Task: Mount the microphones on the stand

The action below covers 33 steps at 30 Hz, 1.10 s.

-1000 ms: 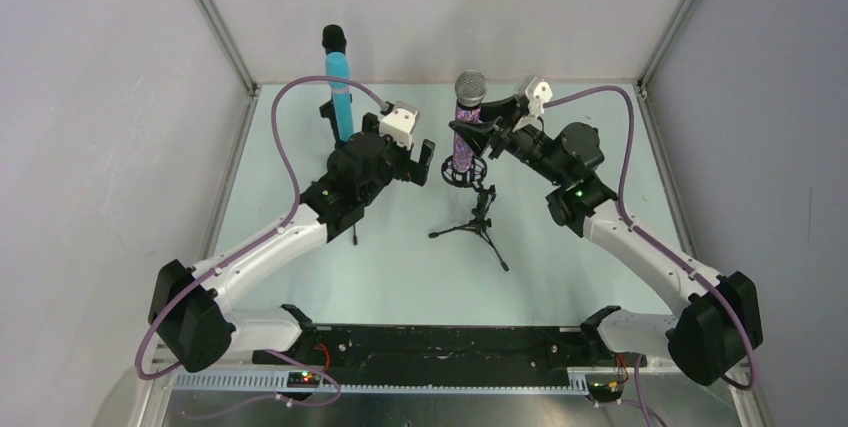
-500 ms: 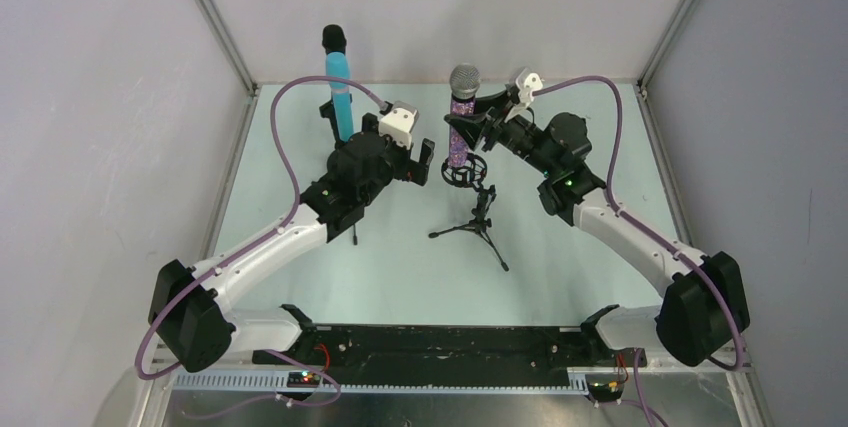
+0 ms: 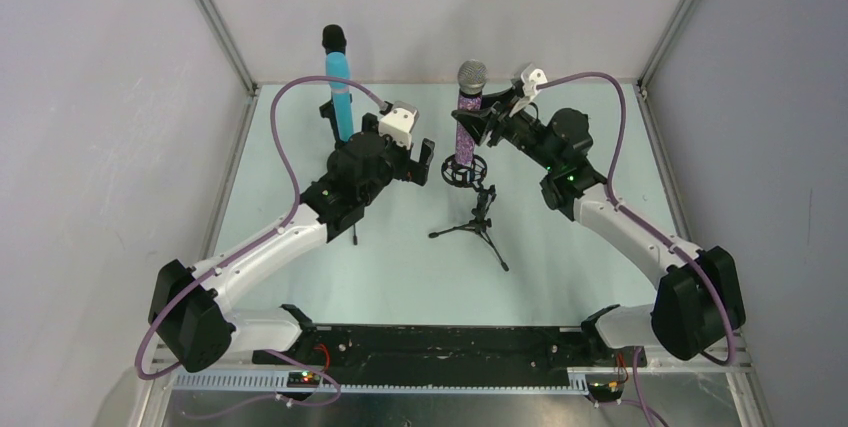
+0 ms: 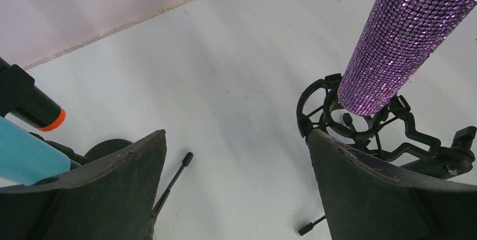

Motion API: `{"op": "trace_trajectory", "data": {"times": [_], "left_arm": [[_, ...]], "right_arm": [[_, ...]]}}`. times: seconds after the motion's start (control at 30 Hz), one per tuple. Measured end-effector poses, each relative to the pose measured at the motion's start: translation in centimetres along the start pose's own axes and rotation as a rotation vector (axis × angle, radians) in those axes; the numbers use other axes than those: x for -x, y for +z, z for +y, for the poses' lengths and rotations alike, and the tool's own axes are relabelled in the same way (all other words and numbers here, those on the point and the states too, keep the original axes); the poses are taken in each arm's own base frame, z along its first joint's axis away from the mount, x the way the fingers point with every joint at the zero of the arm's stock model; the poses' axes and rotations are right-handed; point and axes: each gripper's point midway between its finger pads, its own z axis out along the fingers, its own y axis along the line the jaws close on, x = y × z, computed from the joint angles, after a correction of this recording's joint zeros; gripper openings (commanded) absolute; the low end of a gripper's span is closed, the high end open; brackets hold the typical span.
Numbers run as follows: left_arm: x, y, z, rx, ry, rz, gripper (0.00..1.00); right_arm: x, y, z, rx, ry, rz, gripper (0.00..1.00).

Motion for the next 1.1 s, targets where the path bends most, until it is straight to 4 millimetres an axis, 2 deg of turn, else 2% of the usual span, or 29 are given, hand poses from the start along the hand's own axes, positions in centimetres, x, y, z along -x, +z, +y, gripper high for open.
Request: {"op": "trace_trajectory", "data": {"times": [0.3,0.47,0.73,1.1], "left_arm": [[0.0,0.0,0.0,0.000,0.000,0.000,0.98],[0.0,0.0,0.0,0.001,0.000,-0.001,0.98],[0.1,0.0,0.1,0.007,-0.001,-0.003,0.98],[0.1,0.0,0.2,0.011,0.000,-0.003,0.98]], "right_arm": [[-2.3,0.1,-0.6,-0.010,0.042,0.065,0.00],[-1.0,0.1,-0.2,0.004,0.039,0.044,0.00],[-3.4,0.5,-0.5,0.010,0.073,0.097,0.00],[-3.6,0.5,-0.3,0.020,0.074,0.102,0.00]]}}
